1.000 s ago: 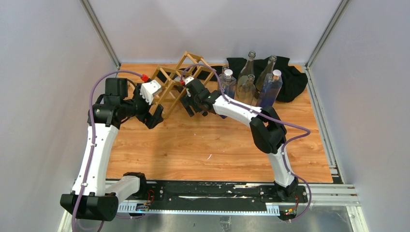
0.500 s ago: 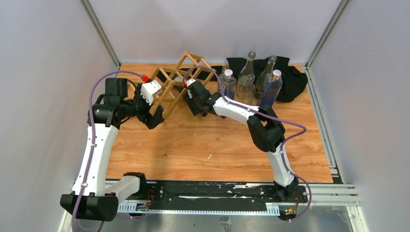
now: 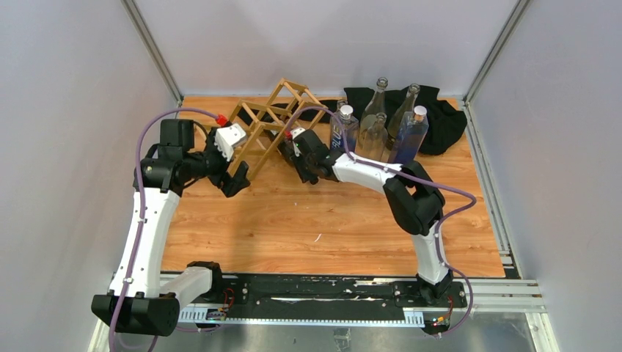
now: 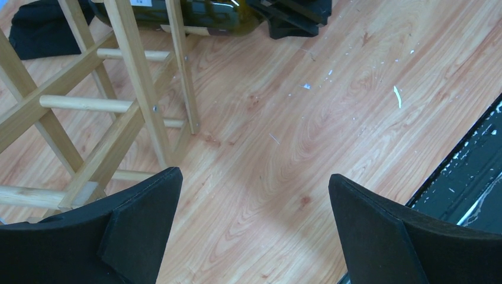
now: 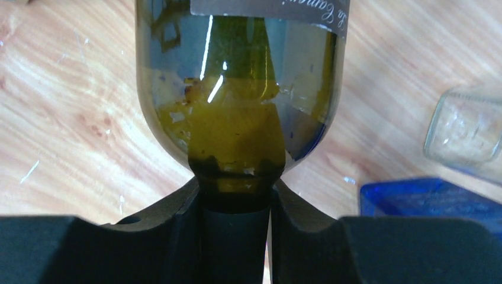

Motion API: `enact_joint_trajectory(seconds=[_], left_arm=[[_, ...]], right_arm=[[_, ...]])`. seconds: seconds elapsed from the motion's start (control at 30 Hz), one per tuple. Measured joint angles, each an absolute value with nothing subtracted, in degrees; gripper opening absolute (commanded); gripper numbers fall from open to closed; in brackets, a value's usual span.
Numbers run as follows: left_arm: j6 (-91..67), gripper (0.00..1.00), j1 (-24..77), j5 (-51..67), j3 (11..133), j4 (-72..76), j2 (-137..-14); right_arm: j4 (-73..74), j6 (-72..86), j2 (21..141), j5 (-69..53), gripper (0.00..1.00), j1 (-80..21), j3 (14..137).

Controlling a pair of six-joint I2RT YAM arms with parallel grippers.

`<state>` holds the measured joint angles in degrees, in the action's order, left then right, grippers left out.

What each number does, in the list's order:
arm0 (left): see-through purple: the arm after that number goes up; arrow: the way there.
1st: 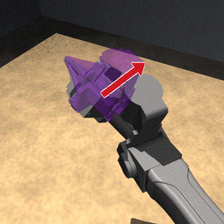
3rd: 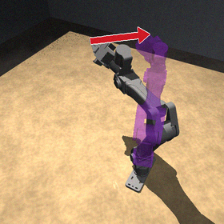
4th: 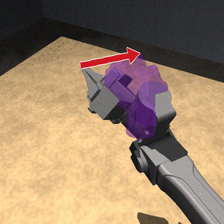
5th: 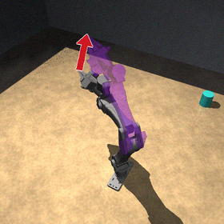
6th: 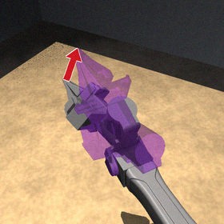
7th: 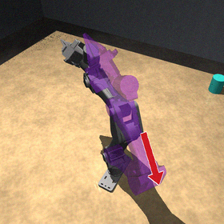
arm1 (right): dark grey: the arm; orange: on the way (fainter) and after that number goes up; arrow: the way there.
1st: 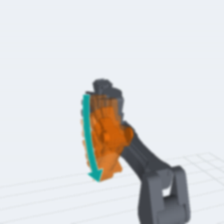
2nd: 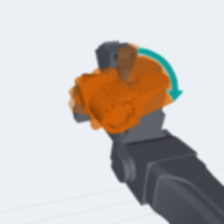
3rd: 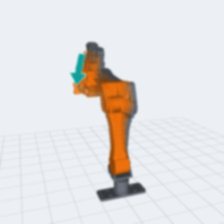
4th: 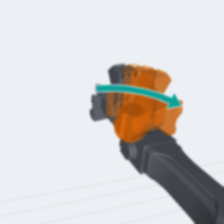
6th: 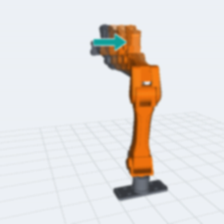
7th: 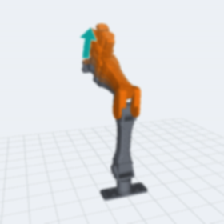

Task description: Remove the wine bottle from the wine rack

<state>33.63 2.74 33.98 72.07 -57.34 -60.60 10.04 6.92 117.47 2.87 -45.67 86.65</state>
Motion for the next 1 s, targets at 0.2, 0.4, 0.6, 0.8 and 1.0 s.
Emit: enact_joint_trajectory(seconds=[0.2,0.4,0.6,0.8,1.0], left_arm=[[35.7,1.0,2.7,34.5,70.7,-57.4,-60.5],[39.0,1.0,2.7,35.1,69.5,-57.4,-60.4],[42.9,1.0,2.7,35.4,67.7,-57.4,-60.5],[47.0,1.0,3.0,35.3,66.1,-57.4,-60.5],[51.6,1.0,6.2,33.6,64.6,-57.4,-60.5]], right_arm=[[10.5,9.2,112.7,1.6,0.0,-46.1,81.2],[11.2,13.0,105.1,0.0,0.0,-47.5,73.4],[11.4,18.2,97.0,-3.8,0.0,-48.3,65.2],[11.7,22.3,92.1,-8.6,0.0,-48.4,60.7],[13.5,24.6,87.5,-12.4,0.0,-48.5,58.9]])
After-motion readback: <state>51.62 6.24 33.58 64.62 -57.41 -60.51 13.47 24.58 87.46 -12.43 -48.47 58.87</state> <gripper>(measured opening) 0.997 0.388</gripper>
